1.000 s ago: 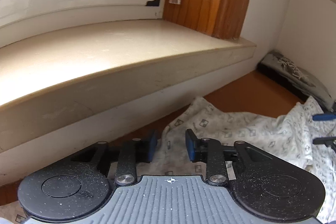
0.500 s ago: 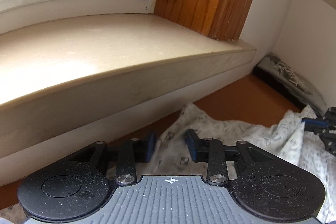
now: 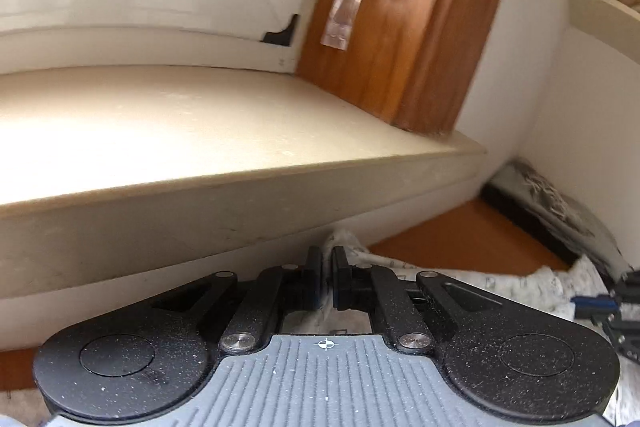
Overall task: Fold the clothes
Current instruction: 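Open the left gripper and release the blanket edge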
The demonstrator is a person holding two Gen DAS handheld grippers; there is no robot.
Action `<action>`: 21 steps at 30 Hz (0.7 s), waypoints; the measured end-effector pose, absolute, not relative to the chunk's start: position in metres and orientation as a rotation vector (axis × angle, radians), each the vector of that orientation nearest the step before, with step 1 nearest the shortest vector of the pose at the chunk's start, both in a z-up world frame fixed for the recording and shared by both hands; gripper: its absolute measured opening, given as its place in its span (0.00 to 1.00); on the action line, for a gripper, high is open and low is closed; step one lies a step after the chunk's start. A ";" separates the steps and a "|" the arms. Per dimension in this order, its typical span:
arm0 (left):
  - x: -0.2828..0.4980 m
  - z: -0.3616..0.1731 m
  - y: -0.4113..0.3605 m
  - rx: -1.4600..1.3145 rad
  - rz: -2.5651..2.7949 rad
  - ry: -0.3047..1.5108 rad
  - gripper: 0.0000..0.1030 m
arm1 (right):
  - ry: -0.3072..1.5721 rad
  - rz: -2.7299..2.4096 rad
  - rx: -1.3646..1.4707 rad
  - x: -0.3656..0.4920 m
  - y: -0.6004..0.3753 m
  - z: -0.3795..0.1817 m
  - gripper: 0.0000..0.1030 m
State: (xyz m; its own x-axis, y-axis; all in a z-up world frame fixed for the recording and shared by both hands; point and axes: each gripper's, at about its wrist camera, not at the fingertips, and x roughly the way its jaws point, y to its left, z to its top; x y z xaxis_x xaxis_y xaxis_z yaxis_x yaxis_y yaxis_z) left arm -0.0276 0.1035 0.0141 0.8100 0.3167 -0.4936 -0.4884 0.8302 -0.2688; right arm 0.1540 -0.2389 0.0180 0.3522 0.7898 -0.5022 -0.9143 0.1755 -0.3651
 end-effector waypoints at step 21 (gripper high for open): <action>-0.246 0.089 0.065 -0.257 0.665 0.507 0.83 | 0.436 1.313 -0.490 0.152 -0.209 0.010 0.51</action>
